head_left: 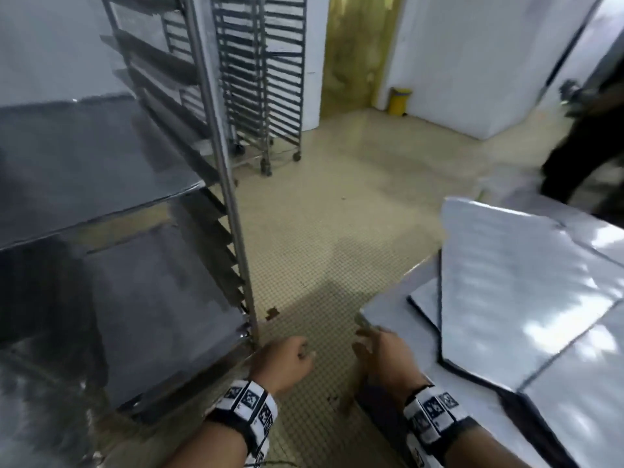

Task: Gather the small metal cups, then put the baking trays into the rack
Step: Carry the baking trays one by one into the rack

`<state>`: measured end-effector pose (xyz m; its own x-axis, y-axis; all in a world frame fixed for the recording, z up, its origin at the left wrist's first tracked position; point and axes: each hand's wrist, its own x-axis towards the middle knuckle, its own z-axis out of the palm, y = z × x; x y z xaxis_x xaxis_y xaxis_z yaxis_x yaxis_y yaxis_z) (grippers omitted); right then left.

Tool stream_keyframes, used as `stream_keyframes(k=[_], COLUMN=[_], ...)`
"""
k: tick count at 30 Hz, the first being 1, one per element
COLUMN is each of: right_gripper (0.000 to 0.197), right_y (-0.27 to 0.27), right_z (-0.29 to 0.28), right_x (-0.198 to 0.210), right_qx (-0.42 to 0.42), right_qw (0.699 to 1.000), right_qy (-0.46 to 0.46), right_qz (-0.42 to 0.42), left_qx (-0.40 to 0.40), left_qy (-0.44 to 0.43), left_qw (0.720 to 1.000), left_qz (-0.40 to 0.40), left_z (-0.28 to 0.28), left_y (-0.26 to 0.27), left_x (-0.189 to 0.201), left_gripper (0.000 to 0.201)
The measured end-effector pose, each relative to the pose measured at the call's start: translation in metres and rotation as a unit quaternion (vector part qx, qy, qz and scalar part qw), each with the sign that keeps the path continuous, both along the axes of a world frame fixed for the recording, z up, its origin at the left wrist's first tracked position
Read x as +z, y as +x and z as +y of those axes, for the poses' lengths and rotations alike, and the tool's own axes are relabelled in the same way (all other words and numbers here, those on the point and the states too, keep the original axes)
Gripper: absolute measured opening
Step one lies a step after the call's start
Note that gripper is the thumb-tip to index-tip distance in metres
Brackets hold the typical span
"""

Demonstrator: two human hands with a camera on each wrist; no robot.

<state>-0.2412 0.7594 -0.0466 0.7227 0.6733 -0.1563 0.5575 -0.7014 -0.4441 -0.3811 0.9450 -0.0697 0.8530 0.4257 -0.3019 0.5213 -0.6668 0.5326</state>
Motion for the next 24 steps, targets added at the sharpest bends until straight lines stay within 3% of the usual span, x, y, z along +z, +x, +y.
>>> stream_keyframes(k=[3,9,17,20,24], right_gripper=[0.03,0.034,0.031,0.031,0.029], right_y=[0.028,0.063,0.091,0.091,0.083], right_z=[-0.082,-0.249,-0.465,-0.526,-0.584], right_x=[0.007,-0.001,-0.035,-0.044,-0.054], right_qx=[-0.11,-0.261,-0.364,-0.407,-0.451], right_qw=[0.994,0.965,0.931,0.913,0.891], right_qy=[0.003,0.025,0.012,0.013,0.012], right_qz=[-0.025,-0.026,0.013,0.037,0.052], left_qx=[-0.073,-0.178,-0.258,-0.265,-0.323], left_qy=[-0.001,-0.004,0.043,0.071,0.029], left_qw=[0.997,0.983,0.965,0.961,0.946], left_qz=[-0.031,-0.035,-0.032,-0.022,0.013], left_z=[-0.062,-0.205,-0.386,-0.423,-0.474], left_y=[0.055,0.139,0.221,0.242,0.262], left_x=[0.016,0.034,0.009,0.007,0.004], left_gripper=[0.05,0.039,0.049,0.05,0.046])
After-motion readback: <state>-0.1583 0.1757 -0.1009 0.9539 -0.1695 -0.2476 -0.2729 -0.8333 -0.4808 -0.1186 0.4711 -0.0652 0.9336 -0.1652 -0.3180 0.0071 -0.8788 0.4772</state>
